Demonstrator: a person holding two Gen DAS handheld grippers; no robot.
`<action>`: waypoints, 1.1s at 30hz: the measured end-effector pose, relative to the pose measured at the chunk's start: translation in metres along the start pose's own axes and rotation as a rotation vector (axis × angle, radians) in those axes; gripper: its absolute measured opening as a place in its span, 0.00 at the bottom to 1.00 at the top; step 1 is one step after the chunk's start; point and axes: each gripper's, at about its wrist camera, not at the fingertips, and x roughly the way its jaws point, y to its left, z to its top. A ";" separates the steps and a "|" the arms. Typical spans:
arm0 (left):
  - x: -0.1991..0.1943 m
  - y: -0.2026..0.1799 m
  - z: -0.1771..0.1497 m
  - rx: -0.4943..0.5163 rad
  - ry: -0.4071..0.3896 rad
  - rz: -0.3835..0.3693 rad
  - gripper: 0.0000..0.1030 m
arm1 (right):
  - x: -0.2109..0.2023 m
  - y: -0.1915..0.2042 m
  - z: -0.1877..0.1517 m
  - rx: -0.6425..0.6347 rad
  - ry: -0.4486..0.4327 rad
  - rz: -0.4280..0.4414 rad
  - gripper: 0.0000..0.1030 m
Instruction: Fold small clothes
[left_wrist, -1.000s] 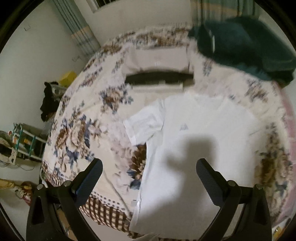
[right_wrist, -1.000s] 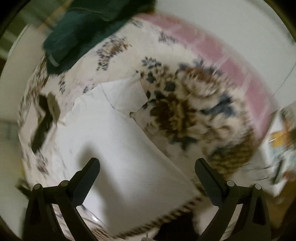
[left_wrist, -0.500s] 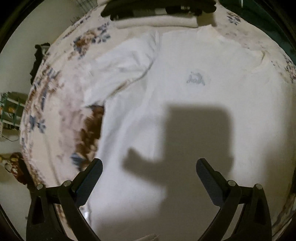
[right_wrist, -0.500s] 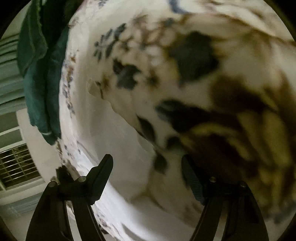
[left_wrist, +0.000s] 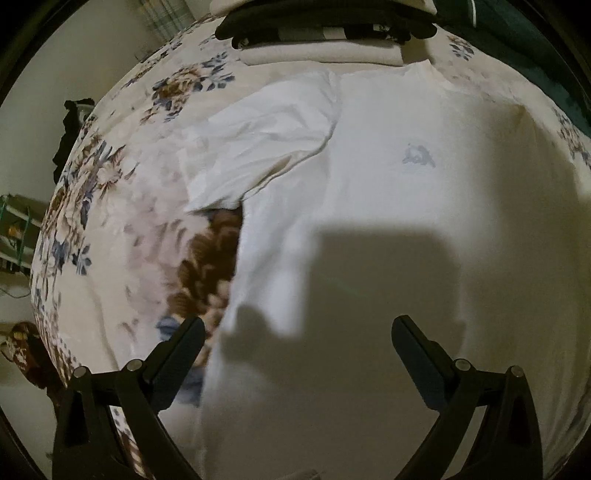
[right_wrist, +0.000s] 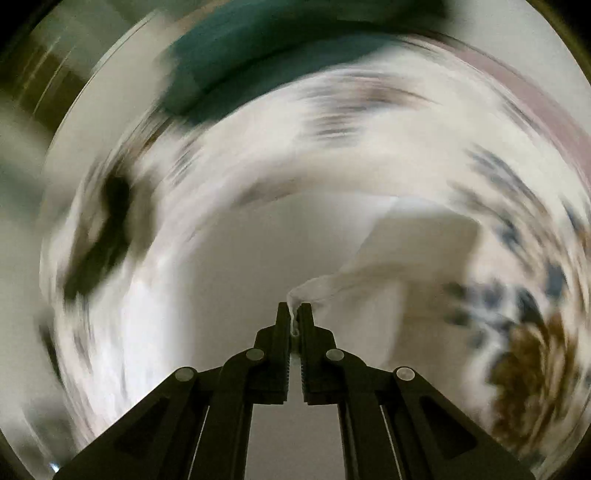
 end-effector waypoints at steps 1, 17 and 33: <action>0.001 0.005 -0.001 0.001 0.005 -0.003 1.00 | 0.015 0.031 -0.002 -0.092 0.096 0.015 0.05; 0.026 0.081 -0.002 -0.095 0.029 0.027 1.00 | 0.051 -0.013 0.003 0.346 0.126 0.098 0.50; 0.028 0.093 -0.003 -0.122 0.059 0.019 1.00 | 0.060 -0.006 -0.024 0.400 0.253 0.237 0.50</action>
